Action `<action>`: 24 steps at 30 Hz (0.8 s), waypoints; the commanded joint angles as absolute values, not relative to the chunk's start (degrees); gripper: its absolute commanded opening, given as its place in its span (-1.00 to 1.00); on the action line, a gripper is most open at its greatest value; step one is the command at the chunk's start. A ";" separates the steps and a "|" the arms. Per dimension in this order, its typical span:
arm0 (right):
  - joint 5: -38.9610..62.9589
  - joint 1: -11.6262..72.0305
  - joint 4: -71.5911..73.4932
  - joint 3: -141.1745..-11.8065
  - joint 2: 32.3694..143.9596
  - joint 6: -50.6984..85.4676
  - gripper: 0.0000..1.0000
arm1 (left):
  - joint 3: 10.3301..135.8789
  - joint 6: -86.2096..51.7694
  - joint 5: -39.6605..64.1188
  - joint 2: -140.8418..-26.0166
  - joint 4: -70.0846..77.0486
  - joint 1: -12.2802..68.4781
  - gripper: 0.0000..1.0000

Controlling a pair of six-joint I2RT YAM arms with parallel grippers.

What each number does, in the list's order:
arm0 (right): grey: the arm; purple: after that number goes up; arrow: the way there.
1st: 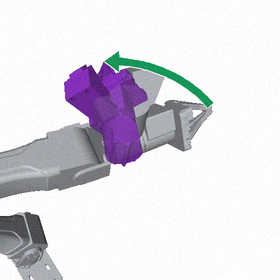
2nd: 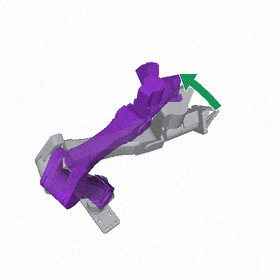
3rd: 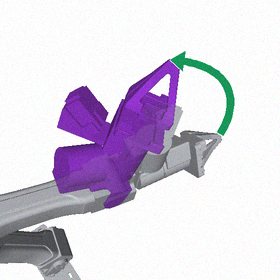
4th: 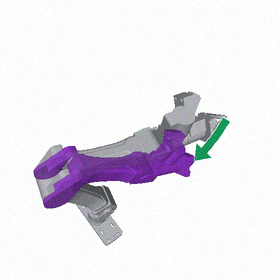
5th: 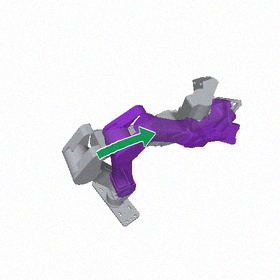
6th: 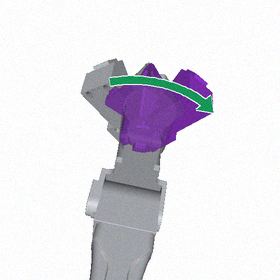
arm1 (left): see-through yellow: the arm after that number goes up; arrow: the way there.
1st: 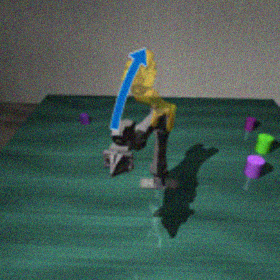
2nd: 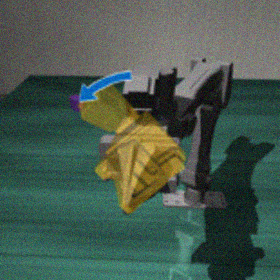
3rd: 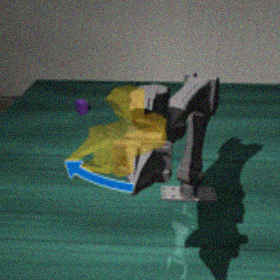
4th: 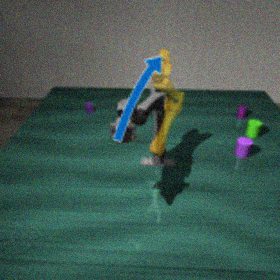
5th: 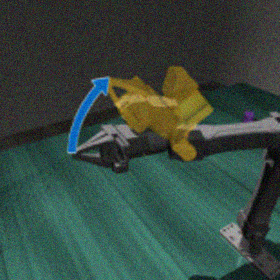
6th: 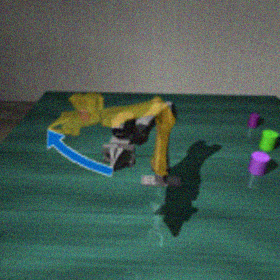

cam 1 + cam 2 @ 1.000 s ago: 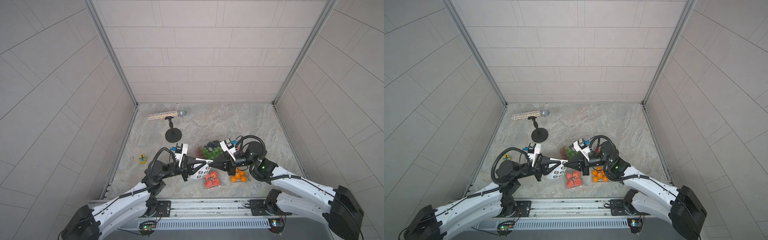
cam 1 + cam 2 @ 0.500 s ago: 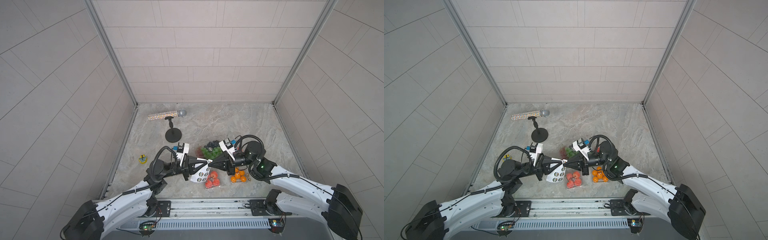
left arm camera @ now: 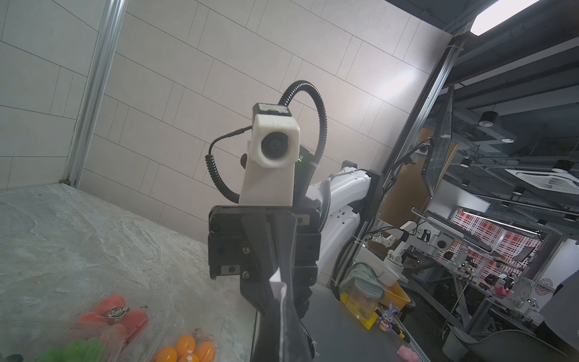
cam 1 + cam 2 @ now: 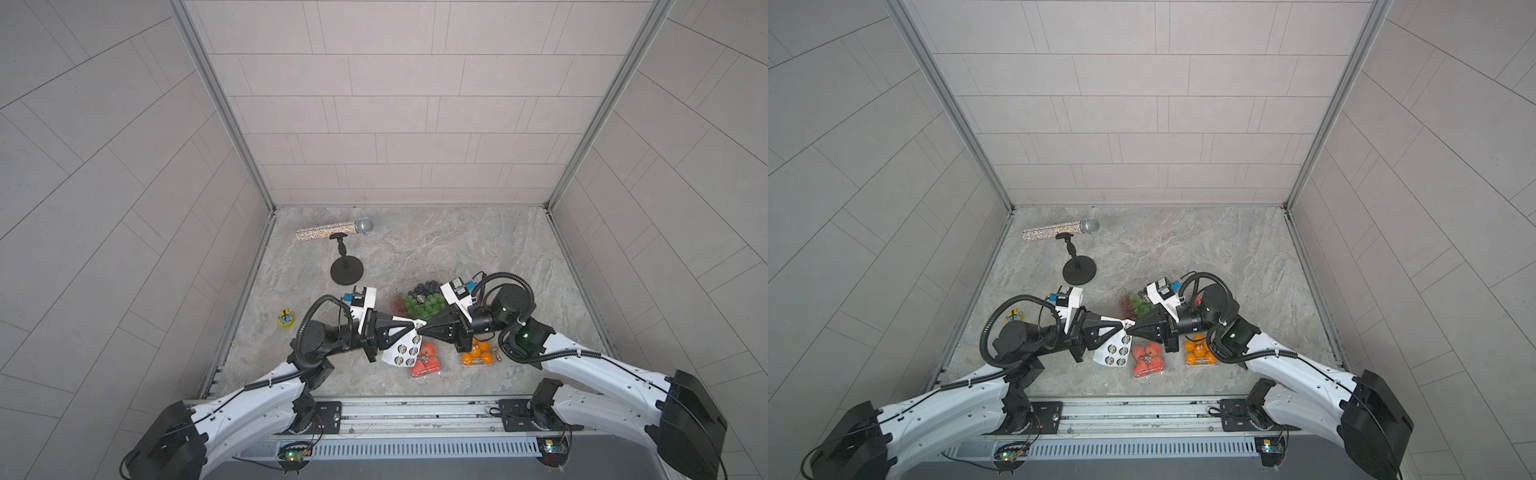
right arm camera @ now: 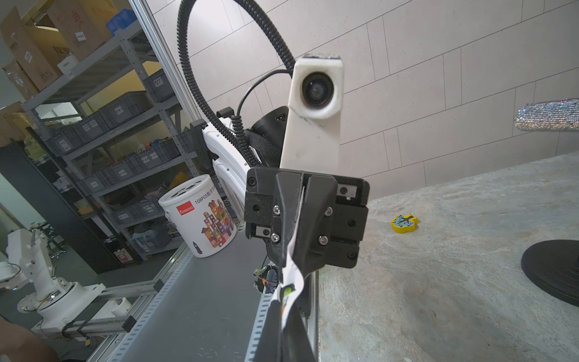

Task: Label fruit boxes
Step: Adjust the label sticker.

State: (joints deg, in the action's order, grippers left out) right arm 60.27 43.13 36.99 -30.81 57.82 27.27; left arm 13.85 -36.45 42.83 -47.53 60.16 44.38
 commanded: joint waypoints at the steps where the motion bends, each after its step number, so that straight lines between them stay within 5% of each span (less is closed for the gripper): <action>1: 61.47 43.55 40.88 -30.67 56.28 27.39 -1.00 | 12.75 -35.60 42.95 -47.43 59.41 44.43 -1.00; 12: 59.01 43.51 34.34 -30.94 54.28 22.86 -1.00 | 12.39 -35.85 42.89 -46.56 59.41 44.38 -1.00; 15: 57.34 43.18 31.46 -31.53 54.37 22.64 -0.50 | 12.39 -36.04 43.30 -45.34 58.85 44.39 -1.00; 17: 57.42 43.15 34.07 -31.19 54.73 24.76 -0.39 | 12.55 -35.57 43.15 -44.84 57.45 44.39 -1.00; 24: 57.11 43.21 35.17 -31.51 55.41 25.32 -0.52 | 12.74 -34.56 43.02 -41.74 54.84 44.43 -1.00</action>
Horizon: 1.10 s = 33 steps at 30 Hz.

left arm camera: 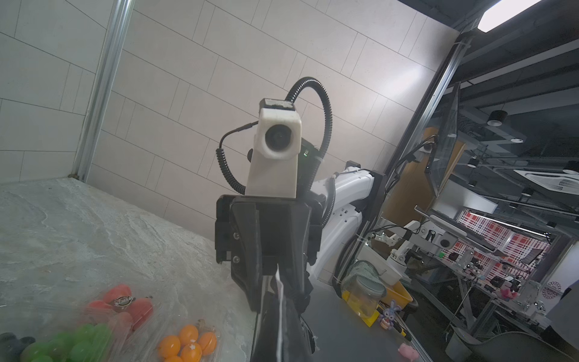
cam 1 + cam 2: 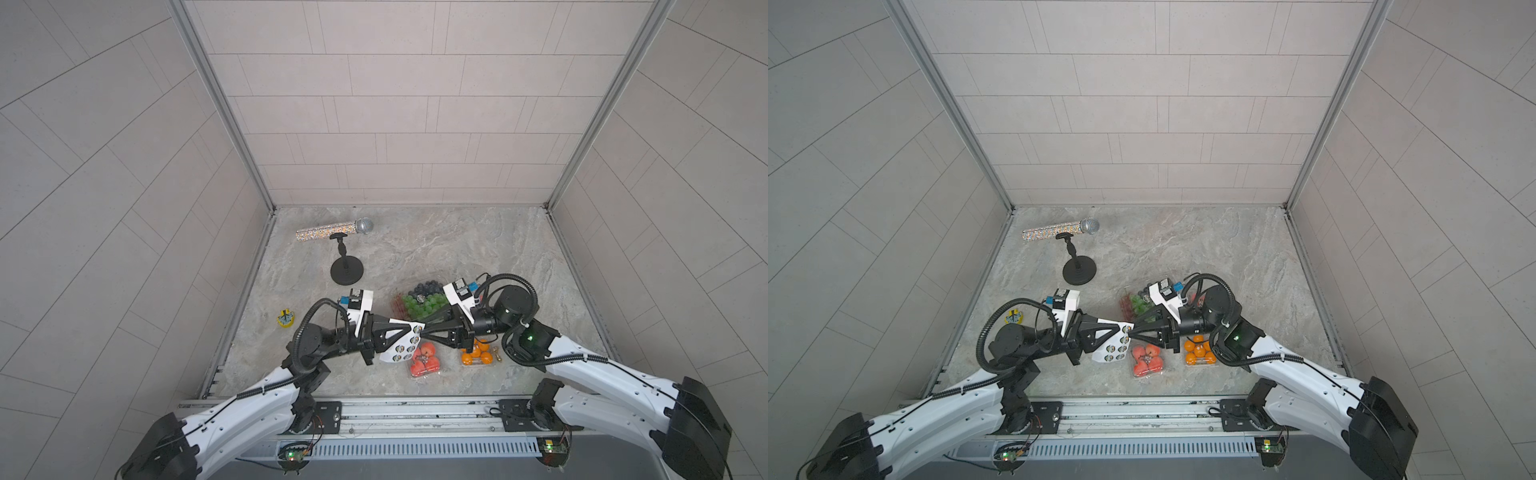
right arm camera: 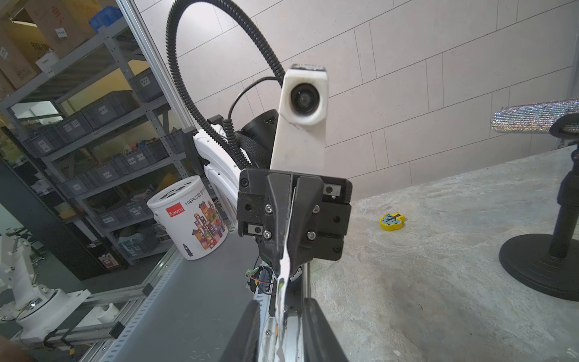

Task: Label fruit boxes
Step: Adjust the label sticker.

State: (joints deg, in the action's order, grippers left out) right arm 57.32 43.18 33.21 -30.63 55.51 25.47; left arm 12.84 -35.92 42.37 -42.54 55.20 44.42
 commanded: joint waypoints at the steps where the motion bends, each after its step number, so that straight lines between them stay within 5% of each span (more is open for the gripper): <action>1: 57.19 43.18 35.32 -31.76 55.73 25.38 -0.57 | 12.76 -34.59 43.07 -41.79 54.80 44.43 -1.00; 14: 59.57 43.31 39.16 -31.79 58.02 27.51 -0.93 | 13.26 -34.37 43.46 -43.60 55.70 44.43 -1.00; 21: 59.59 43.30 36.41 -31.71 56.97 26.31 -0.71 | 13.40 -34.36 43.14 -43.53 55.70 44.46 -1.00; 33: 60.20 43.27 37.17 -31.36 57.50 26.40 -0.95 | 13.16 -34.03 42.57 -42.59 54.58 44.40 -1.00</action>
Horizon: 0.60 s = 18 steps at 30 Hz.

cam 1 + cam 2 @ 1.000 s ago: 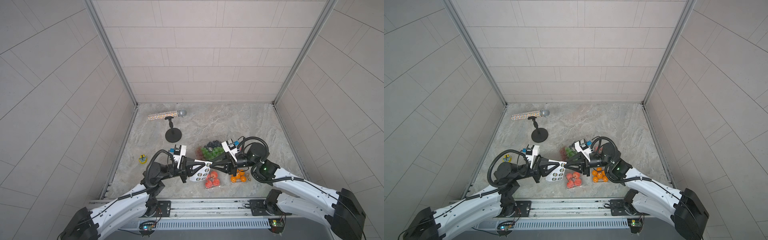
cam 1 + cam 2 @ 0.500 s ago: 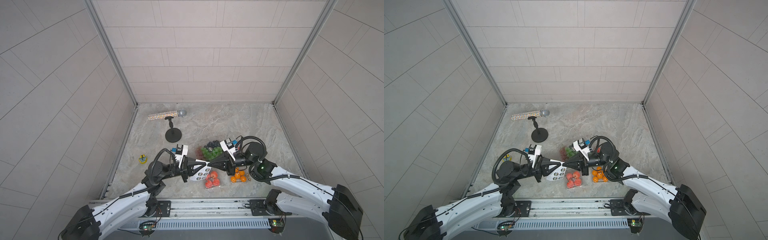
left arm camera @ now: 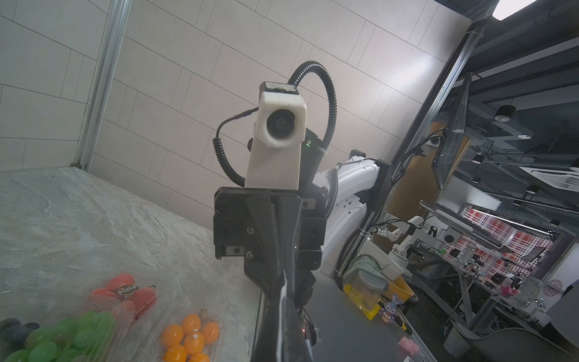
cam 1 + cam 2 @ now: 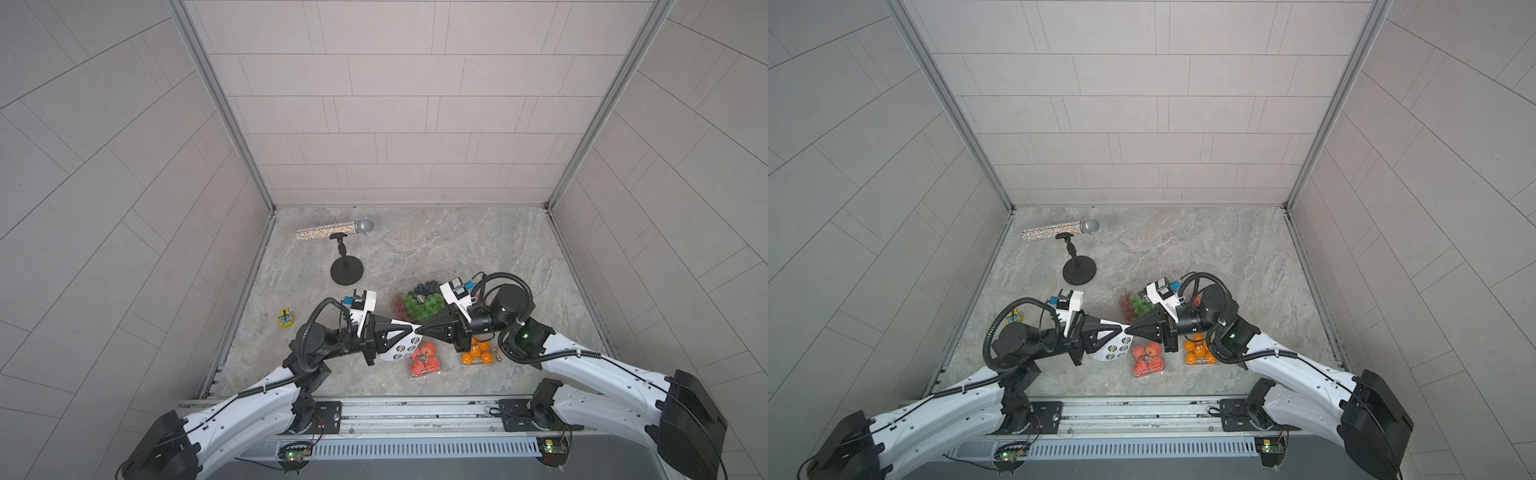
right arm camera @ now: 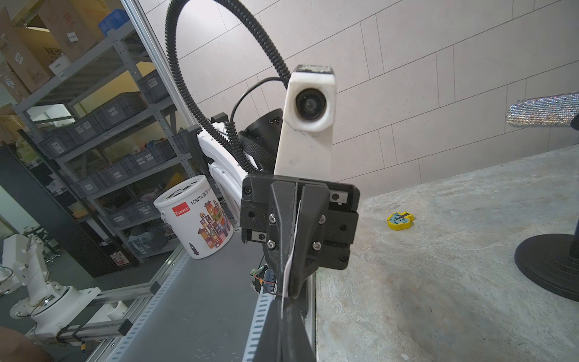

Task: Label fruit boxes
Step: Adjust the label sticker.

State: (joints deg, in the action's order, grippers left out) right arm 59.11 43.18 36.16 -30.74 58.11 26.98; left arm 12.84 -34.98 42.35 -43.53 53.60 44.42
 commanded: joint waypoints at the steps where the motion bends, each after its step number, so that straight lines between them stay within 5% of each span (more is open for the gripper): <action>1: 60.12 43.26 37.09 -31.38 57.40 26.33 -0.95 | 13.11 -33.93 42.50 -42.41 54.49 44.39 -1.00; 18: 60.13 43.32 36.29 -31.29 57.79 25.55 -0.80 | 13.45 -33.44 42.19 -41.30 53.08 44.41 -1.00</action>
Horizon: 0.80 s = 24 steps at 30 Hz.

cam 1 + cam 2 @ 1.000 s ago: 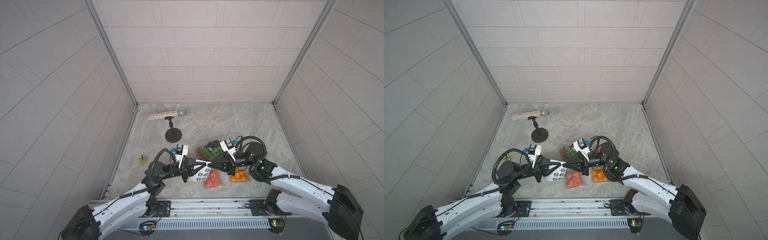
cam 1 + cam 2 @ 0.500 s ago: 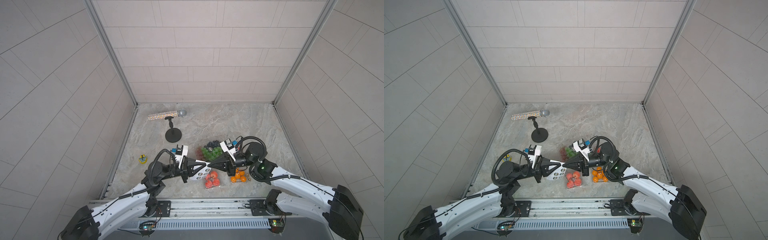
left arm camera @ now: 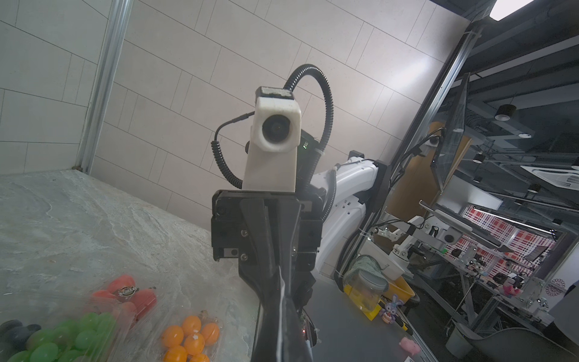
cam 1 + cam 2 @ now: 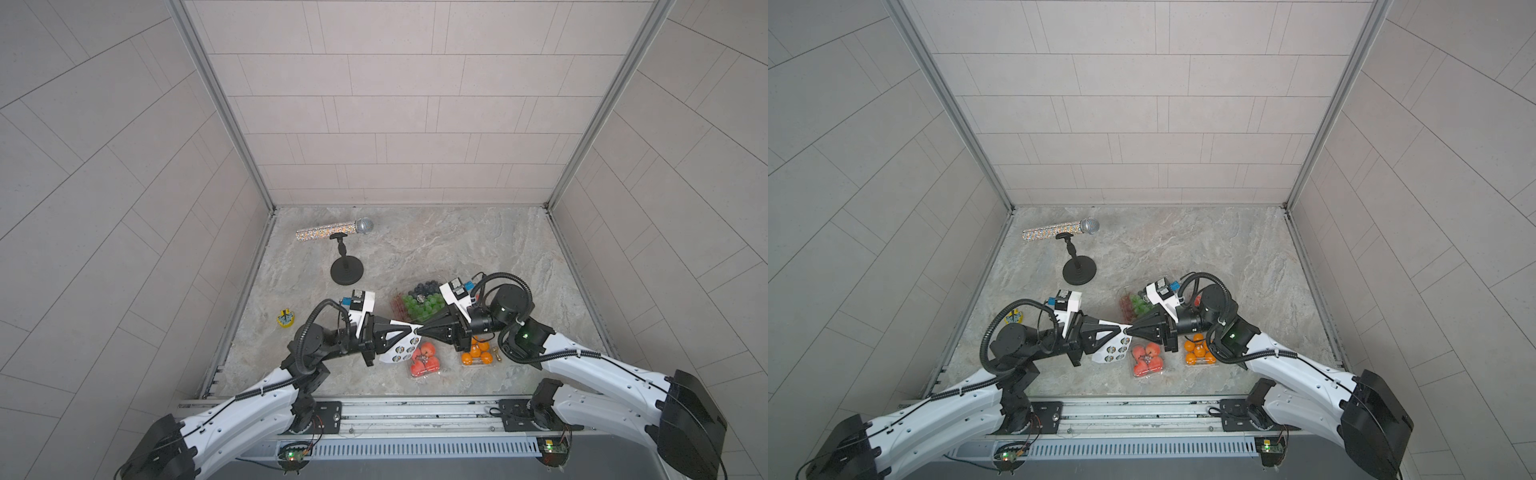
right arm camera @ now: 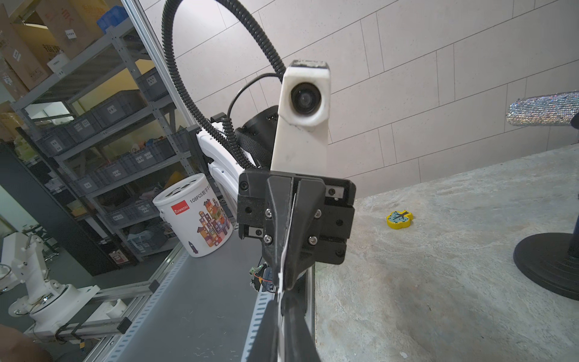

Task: Label fruit boxes
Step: Adjust the label sticker.

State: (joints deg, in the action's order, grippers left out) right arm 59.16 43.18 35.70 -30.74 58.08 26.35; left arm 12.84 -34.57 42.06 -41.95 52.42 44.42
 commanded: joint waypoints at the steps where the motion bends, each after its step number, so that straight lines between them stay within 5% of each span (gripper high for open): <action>1: 60.25 43.32 36.52 -31.28 57.91 25.70 -0.83 | 13.39 -33.55 42.25 -41.39 53.17 44.40 -1.00; 7: 60.52 43.24 36.81 -31.16 57.96 25.94 -1.00 | 13.16 -33.84 42.03 -41.12 53.53 44.39 -1.00; 24: 61.29 43.45 40.73 -30.70 58.11 27.61 -1.00 | 12.31 -34.90 42.27 -43.12 56.27 44.40 -1.00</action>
State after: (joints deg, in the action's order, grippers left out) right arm 60.82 43.22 38.94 -30.72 58.83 28.71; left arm 12.84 -34.72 41.63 -43.33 54.41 44.42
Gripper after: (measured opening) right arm 0.048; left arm 0.039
